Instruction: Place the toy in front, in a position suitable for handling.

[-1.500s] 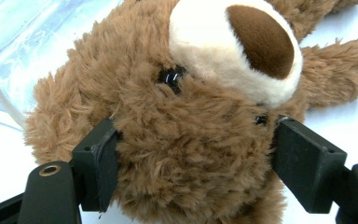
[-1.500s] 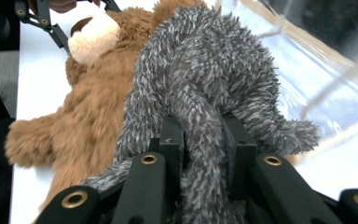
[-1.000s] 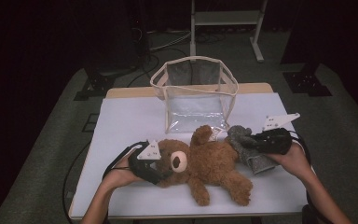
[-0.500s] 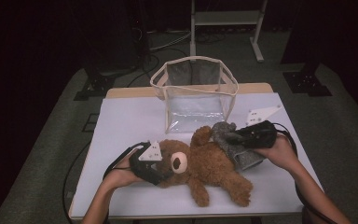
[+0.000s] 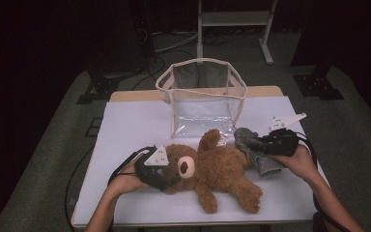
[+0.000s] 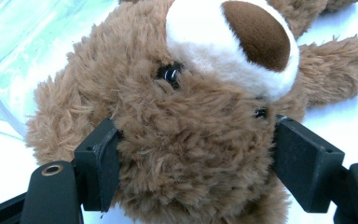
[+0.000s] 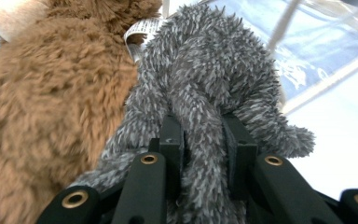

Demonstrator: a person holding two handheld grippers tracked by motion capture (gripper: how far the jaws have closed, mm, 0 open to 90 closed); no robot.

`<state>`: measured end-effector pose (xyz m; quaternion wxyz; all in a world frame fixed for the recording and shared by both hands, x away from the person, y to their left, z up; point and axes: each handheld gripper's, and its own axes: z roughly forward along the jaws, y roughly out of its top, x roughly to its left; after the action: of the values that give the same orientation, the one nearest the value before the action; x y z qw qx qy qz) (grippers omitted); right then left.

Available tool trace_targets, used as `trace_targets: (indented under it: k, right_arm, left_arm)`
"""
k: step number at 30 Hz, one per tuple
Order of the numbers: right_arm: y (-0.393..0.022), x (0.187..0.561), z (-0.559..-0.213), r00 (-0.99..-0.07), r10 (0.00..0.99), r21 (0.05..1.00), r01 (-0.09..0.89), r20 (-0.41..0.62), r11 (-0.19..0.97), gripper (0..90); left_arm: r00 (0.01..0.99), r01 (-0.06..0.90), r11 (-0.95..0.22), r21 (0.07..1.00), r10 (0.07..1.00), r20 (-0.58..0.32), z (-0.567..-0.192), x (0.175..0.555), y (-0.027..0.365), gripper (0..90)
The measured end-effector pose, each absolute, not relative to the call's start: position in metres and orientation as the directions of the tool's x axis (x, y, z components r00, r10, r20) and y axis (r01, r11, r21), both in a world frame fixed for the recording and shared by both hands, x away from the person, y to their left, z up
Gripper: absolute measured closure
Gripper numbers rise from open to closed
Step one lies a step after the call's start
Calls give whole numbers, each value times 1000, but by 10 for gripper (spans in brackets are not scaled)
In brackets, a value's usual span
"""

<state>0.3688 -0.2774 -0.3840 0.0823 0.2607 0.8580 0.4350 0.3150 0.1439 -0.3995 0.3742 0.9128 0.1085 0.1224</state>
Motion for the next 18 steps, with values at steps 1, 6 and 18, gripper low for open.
trace_targets:
  k: [1, 6, 18]
  right_arm:
    - [-282, 366, -383, -848, 522, 794, 380, 93, 475, 724]
    - [-283, 353, -372, -860, 502, 820, 350, 89, 454, 725]
    - [-225, 370, -366, -908, 418, 798, 274, 30, 537, 725]
  left_arm:
    - [946, 111, -695, 710, 293, 139, -400, 315, 144, 238]
    - [946, 113, -697, 708, 293, 137, -400, 318, 143, 238]
    - [947, 107, -698, 708, 288, 140, -400, 315, 145, 240]
